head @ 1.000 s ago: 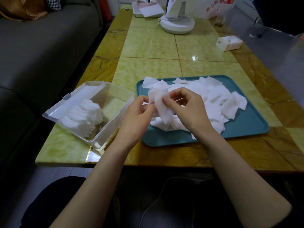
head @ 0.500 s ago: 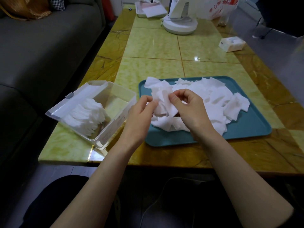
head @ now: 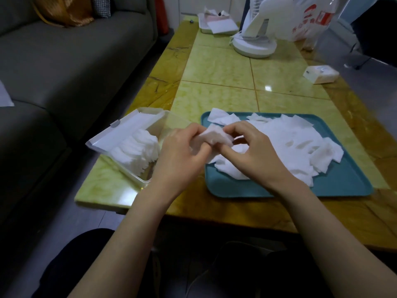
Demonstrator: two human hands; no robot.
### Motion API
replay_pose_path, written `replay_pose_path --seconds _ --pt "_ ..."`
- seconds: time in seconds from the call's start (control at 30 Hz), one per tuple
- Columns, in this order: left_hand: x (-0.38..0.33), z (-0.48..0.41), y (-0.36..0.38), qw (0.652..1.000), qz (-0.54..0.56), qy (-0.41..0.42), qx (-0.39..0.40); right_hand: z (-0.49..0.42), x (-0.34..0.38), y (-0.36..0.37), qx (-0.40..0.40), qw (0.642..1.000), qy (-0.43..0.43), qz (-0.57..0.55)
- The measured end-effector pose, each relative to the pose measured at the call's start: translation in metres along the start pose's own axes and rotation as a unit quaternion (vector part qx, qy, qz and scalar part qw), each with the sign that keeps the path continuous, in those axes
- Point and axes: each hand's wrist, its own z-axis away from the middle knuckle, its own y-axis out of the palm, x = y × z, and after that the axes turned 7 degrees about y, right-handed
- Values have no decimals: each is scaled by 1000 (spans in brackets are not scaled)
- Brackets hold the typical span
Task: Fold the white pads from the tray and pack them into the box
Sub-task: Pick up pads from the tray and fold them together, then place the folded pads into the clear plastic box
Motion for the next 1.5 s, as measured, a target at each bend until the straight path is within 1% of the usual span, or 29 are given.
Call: replay_pose_path --seconds 0.03,0.13,0.2,0.3,0.37,0.43,0.5,0.57,0.63,0.7,0.77,0.9,0.97,1.03,1.17,1.23,1.33,1.37,1.43,1.5 --pt "3 -1 -6 1000 1 2 -5 -2 3 3 11 1000 1 4" --pt "12 -3 -25 1000 15 3 -3 -13 20 11 95 995 17 -3" --pt "17 -3 -36 1000 23 -5 -6 -23 35 15 118 993 7 -2" --pt "27 0 -51 1000 -2 -22 -17 -39 51 24 111 994 4 -8" --pt "38 2 -63 995 -82 -50 -21 -50 54 34 73 997 3 10" --pt "47 6 -73 971 -200 -129 12 -61 54 45 28 998 -2 58" --pt "57 13 -82 941 -278 -184 57 -71 52 59 16 994 -5 107" --pt "63 18 -85 929 -296 -202 89 -78 48 72 20 986 -8 165" --pt "68 21 -87 928 -290 -208 108 -84 45 86 33 971 -16 238" --pt "71 22 -87 933 -275 -201 111 -88 45 98 72 950 -18 303" --pt "72 23 -86 940 -263 -190 103 -88 48 108 126 938 -15 323" --pt "75 23 -85 949 -237 -184 98 -83 60 120 228 934 -38 273" --pt "75 23 -84 950 -232 -184 95 -83 62 121 270 925 -22 265" --pt "75 22 -84 950 -234 -186 92 -83 61 122 289 925 -6 247" --pt "73 21 -82 946 -242 -193 94 -78 59 120 280 930 2 236" --pt "71 19 -82 943 -247 -199 96 -76 59 118 263 934 6 240" --pt "65 16 -84 941 -238 -226 85 -75 59 117 236 942 -11 240" --pt "62 15 -85 942 -236 -227 72 -74 60 115 231 944 -12 234" --pt "52 13 -82 952 -229 -202 26 -70 61 108 210 956 -11 203" --pt "42 12 -77 963 -216 -155 -42 -64 59 95 142 978 -30 147"
